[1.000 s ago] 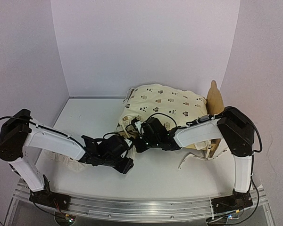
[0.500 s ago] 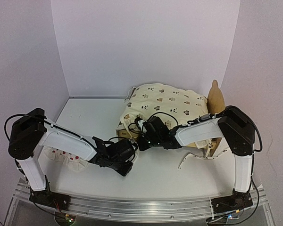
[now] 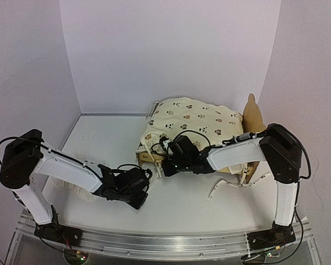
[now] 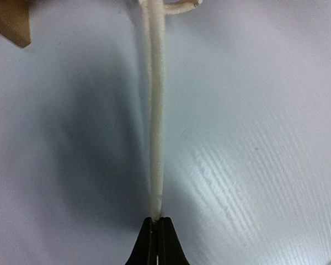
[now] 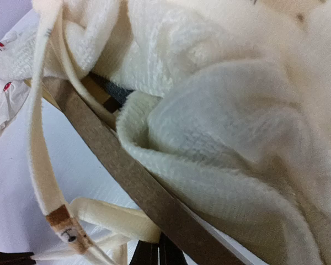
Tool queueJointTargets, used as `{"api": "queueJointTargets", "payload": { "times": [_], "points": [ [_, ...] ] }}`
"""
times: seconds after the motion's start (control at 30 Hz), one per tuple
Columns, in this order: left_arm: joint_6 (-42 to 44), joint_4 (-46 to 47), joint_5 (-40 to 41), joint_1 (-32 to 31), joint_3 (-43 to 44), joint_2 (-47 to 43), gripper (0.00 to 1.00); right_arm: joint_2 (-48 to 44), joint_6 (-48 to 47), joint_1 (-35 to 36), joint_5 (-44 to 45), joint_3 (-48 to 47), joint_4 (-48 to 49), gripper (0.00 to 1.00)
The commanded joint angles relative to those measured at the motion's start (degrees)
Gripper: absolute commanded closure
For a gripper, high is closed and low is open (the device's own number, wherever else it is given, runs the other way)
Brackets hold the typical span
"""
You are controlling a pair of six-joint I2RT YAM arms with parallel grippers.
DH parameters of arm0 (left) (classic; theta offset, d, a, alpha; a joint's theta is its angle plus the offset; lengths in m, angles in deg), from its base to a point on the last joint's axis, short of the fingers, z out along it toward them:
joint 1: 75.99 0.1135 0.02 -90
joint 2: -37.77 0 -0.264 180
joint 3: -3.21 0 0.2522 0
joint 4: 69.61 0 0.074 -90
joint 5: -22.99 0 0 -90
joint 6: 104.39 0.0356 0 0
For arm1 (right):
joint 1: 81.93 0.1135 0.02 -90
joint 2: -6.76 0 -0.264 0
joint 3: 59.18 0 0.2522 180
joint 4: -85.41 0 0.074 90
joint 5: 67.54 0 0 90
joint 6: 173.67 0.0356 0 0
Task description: Set up the pet bed
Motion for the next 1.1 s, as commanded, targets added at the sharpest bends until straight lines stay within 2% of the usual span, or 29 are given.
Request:
{"api": "queueJointTargets", "payload": {
  "times": [0.0, 0.3, 0.47, 0.57, 0.77, 1.07],
  "points": [
    [-3.4, -0.1, 3.6, 0.1, -4.8, -7.2, 1.0, -4.7, -0.3, 0.1, 2.6, -1.0, -2.4, 1.0],
    [-5.4, 3.2, 5.1, 1.6, -8.3, -9.2, 1.0, -8.8, 0.0, 0.1, 3.5, -2.9, -3.9, 1.0],
    [-4.5, 4.6, 6.0, 3.8, -8.1, -8.9, 1.0, -12.6, -1.0, 0.1, 8.6, -4.8, -5.5, 1.0],
    [-3.6, 5.2, 5.8, 7.1, -8.0, -9.6, 1.0, -14.1, -2.2, -0.2, 10.5, -7.1, -7.0, 1.0],
    [-1.2, 5.4, 2.2, 18.0, -6.8, -11.4, 1.0, -16.9, -2.8, -1.5, 14.4, -9.0, -10.8, 1.0],
    [-3.8, 2.8, -0.3, 27.1, -7.4, -10.0, 1.0, -29.8, 0.4, -5.0, 20.5, 4.1, -11.1, 1.0]
  ]
}}
